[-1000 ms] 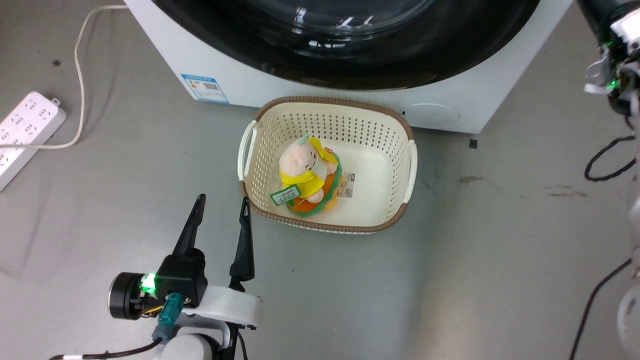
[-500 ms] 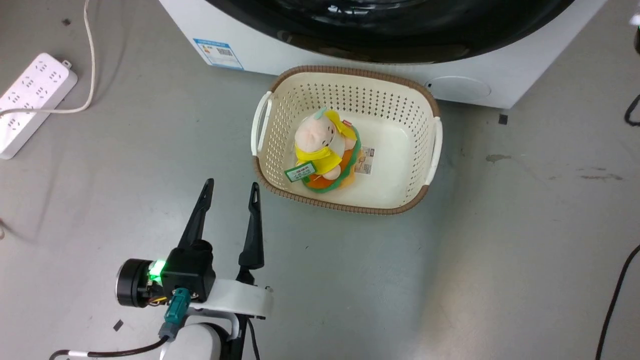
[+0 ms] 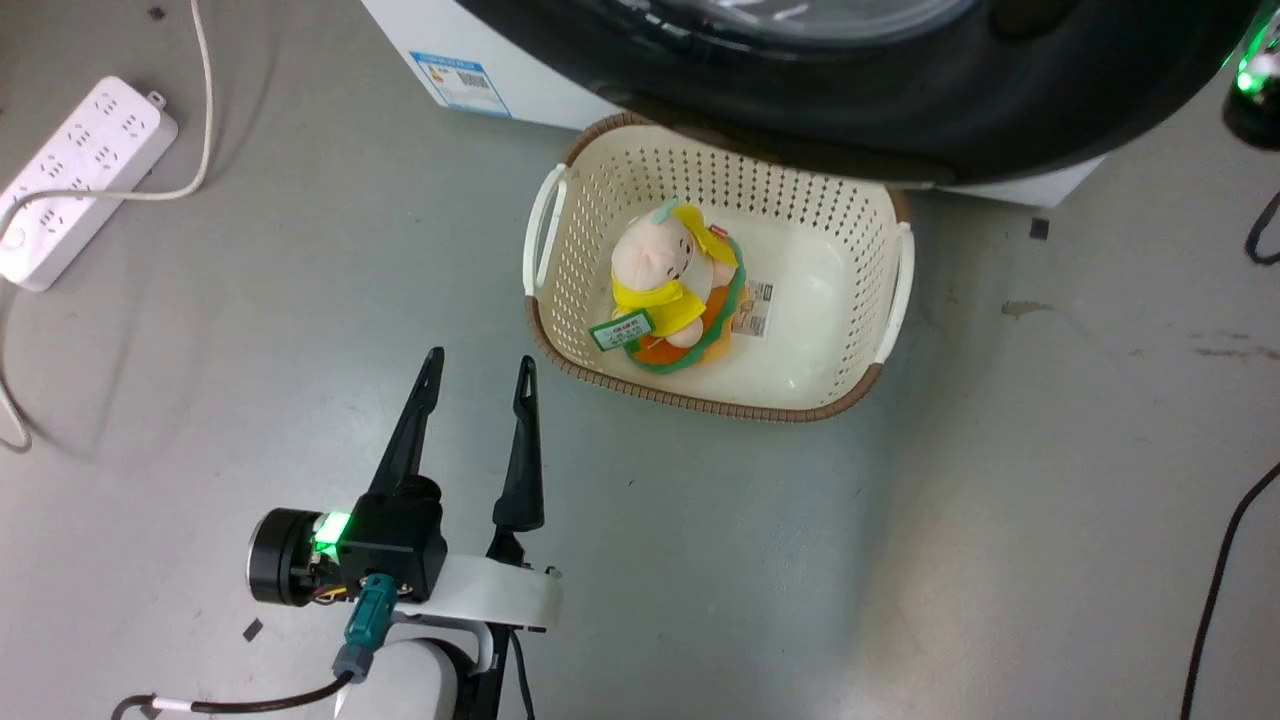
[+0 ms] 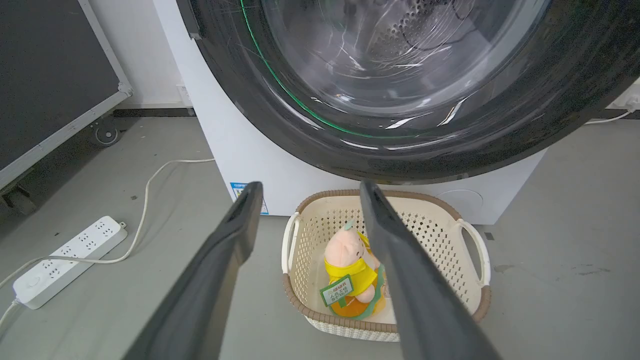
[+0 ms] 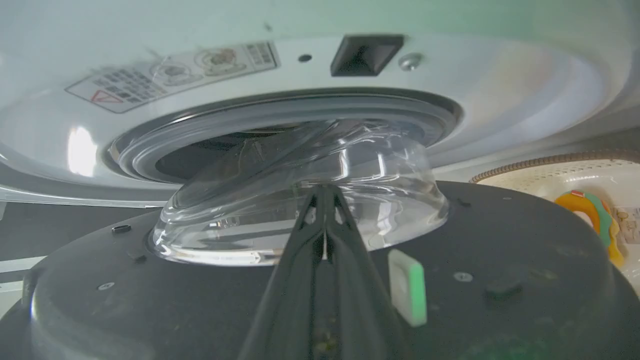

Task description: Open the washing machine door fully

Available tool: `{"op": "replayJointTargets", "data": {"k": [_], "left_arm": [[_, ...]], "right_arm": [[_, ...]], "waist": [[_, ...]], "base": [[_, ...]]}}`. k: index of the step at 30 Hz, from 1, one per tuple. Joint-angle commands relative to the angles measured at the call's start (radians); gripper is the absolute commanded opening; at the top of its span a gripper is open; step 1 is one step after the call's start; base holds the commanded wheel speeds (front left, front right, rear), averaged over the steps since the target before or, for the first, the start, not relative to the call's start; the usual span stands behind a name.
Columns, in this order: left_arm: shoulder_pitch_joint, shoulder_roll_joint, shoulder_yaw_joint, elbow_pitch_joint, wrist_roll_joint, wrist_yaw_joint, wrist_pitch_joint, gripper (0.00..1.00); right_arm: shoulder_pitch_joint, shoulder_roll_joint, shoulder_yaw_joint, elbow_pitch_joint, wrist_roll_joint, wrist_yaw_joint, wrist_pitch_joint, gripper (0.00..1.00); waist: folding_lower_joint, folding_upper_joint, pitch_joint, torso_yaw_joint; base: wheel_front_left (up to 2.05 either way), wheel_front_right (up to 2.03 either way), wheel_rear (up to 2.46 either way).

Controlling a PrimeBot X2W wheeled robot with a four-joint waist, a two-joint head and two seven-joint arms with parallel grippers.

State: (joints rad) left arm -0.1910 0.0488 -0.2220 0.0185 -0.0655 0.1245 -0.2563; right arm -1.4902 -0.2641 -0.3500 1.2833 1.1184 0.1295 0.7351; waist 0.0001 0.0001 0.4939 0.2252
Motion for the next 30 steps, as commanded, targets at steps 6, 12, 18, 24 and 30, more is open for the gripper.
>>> {"op": "replayJointTargets", "data": {"k": [6,12,18,24,30], "left_arm": [[0.006,0.001,0.007,0.016,-0.001,0.003,-0.006,1.0],[0.035,0.001,0.007,0.041,-0.003,-0.003,-0.006,1.0],[0.098,0.001,-0.001,0.071,-0.021,-0.003,-0.006,1.0],[0.143,0.001,-0.003,0.082,-0.018,-0.009,-0.006,1.0],[0.174,0.001,0.006,0.083,-0.016,-0.014,-0.006,1.0]], "right_arm": [[0.111,0.023,0.015,-0.008,-0.001,0.001,0.031,0.0],[0.227,0.058,0.021,-0.047,0.011,0.001,0.062,0.0],[0.396,0.128,0.037,-0.123,0.033,0.001,0.149,0.0],[0.536,0.187,0.057,-0.215,0.058,0.001,0.224,0.0],[0.678,0.213,0.101,-0.323,0.162,0.001,0.292,0.0]], "waist": [[-0.0001,-0.0001,-0.077,-0.021],[-0.0001,-0.0001,-0.164,-0.04],[-0.0001,-0.0001,-0.284,-0.049],[-0.0001,-0.0001,-0.357,-0.044],[-0.0001,-0.0001,-0.415,-0.028]], "base": [[0.0,0.0,0.0],[0.0,0.0,0.0],[0.0,0.0,0.0],[0.0,0.0,0.0],[0.0,0.0,0.0]]}}
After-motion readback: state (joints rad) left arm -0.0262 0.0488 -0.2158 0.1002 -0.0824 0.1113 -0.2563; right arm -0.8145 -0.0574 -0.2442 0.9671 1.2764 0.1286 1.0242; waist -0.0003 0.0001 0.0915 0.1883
